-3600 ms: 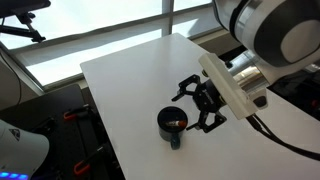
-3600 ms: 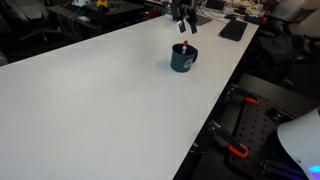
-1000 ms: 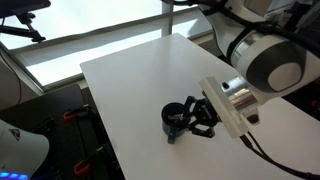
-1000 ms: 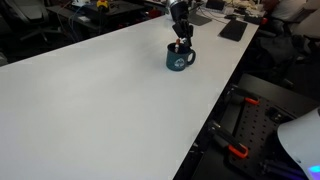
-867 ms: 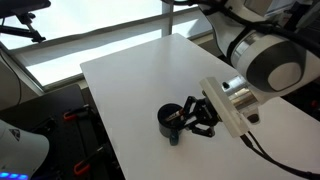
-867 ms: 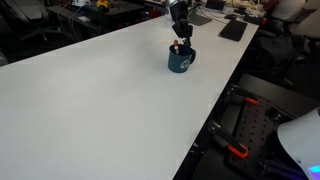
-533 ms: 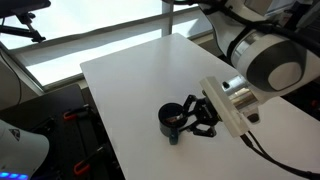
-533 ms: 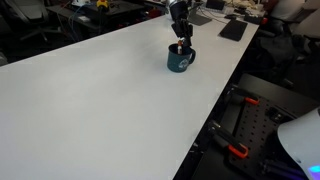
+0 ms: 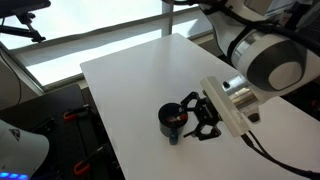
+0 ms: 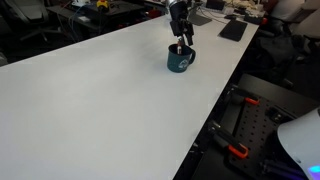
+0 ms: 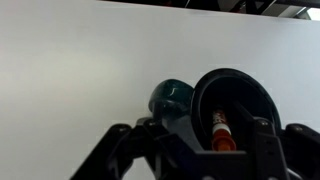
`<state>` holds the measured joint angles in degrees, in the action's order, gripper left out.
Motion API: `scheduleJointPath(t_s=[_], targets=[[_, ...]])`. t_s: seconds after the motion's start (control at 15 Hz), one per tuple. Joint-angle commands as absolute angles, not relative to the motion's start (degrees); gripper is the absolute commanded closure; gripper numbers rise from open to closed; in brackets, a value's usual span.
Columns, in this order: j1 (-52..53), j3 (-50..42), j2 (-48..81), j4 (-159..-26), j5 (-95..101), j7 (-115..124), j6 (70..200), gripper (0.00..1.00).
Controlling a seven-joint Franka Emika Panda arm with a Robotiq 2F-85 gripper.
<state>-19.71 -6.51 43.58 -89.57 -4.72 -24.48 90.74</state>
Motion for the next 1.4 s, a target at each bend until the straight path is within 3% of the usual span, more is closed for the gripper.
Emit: scheduleJointPath(t_s=[0.0,0.4,0.47,0.53,0.67,1.13,1.2,1.27,1.33], targets=[[-20.0,-5.7,45.1,-86.7,-4.8,-23.3,89.6,0.01],[-19.9,-5.2,46.0,-84.5,-4.9,-23.0,89.4,0.03],[-19.9,-5.1,46.0,-84.2,-4.9,-23.0,89.4,0.1],[-19.9,-5.0,46.2,-83.8,-5.1,-22.9,89.2,0.28],[-20.0,-4.9,46.5,-83.4,-5.1,-23.0,89.3,0.36],[-20.1,-4.8,47.4,-82.2,-5.2,-22.8,88.6,0.89],[-20.1,-4.8,47.5,-82.1,-5.2,-22.6,88.4,0.89],[-20.1,-4.9,47.5,-82.1,-5.2,-22.4,88.1,0.55],[-20.0,-4.9,47.3,-82.3,-5.0,-22.3,87.9,0.59]])
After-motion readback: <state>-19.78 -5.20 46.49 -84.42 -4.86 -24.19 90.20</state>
